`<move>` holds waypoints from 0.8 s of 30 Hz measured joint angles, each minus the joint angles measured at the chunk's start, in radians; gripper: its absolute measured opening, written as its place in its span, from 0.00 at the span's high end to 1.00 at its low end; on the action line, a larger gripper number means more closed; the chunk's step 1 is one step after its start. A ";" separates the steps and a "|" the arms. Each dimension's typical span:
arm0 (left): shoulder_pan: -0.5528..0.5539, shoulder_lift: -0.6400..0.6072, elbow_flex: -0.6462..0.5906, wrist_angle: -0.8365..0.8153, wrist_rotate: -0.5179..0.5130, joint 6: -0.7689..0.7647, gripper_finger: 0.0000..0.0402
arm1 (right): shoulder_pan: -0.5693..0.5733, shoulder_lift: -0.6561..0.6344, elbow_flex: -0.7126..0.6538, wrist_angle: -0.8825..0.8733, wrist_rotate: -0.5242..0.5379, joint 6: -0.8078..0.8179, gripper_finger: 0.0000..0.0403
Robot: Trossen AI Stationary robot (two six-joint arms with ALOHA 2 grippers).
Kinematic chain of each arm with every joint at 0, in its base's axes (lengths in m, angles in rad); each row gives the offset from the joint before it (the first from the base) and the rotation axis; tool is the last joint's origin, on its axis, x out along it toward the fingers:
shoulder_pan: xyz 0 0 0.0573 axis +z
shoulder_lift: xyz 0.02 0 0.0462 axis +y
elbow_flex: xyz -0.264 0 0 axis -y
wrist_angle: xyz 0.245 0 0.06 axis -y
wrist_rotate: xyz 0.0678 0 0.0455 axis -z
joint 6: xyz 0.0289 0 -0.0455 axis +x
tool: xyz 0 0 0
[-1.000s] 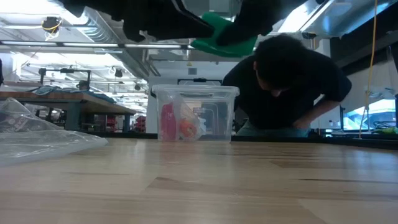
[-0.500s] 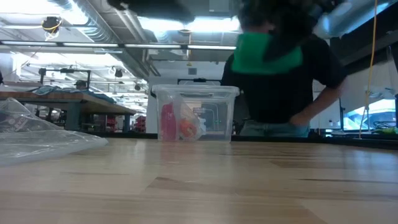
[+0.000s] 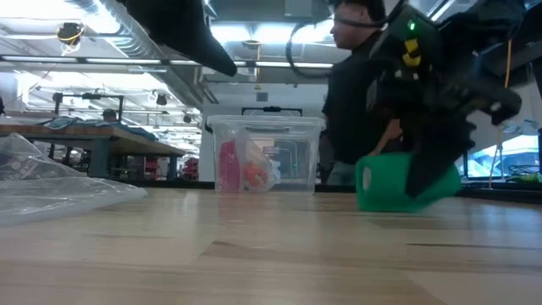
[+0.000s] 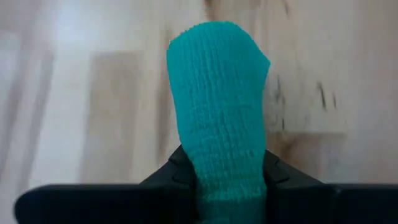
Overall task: Roll bandage
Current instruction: Roll the green bandage
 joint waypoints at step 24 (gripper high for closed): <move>-0.018 0.000 0.000 -0.001 0.000 -0.174 0.69 | 0.000 -0.011 0.137 -0.219 0.035 -0.010 0.34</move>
